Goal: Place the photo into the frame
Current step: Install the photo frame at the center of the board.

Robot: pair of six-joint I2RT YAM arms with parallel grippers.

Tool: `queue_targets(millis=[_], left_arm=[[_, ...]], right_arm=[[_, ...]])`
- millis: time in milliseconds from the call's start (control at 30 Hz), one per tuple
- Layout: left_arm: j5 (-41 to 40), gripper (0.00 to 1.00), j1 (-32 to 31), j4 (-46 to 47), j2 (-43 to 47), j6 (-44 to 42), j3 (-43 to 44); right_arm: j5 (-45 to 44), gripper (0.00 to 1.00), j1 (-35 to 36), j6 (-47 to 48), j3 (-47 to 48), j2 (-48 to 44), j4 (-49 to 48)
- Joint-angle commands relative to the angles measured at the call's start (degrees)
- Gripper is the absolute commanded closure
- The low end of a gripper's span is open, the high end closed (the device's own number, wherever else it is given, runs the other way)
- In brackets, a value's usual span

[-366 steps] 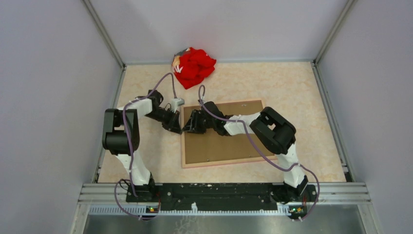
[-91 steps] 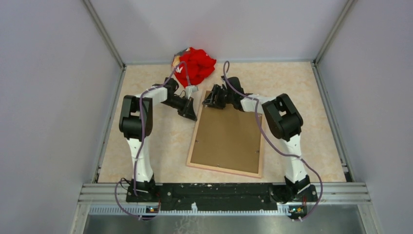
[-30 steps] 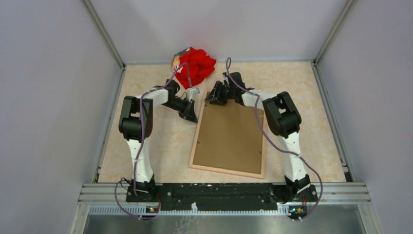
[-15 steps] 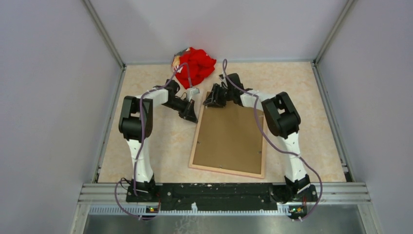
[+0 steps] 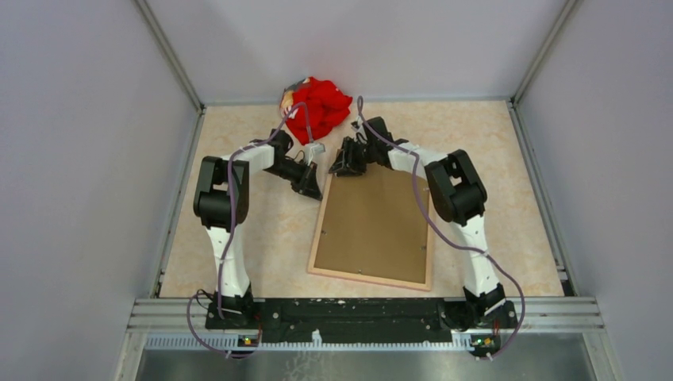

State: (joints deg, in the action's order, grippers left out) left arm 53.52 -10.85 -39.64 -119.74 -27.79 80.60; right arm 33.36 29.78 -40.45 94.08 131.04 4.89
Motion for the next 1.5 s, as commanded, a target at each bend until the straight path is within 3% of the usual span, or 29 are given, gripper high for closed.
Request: queue_targets(millis=[0, 333, 1467], left_arm=[[-0.57, 0.92, -1.01, -1.27, 1.3, -1.74, -0.67], [-0.52, 0.92, -1.01, -1.37, 1.42, -2.07, -1.17], [-0.25, 0.92, -1.02, -1.19, 1.42, -1.63, -0.93]], right_arm=[[-0.27, 0.6, 0.39, 3.02, 4.07, 1.75, 3.17], [-1.53, 0.6, -2.41, 3.03, 4.88, 0.49, 3.33], [1.77, 0.65, 0.89, 2.93, 6.59, 5.32, 5.18]])
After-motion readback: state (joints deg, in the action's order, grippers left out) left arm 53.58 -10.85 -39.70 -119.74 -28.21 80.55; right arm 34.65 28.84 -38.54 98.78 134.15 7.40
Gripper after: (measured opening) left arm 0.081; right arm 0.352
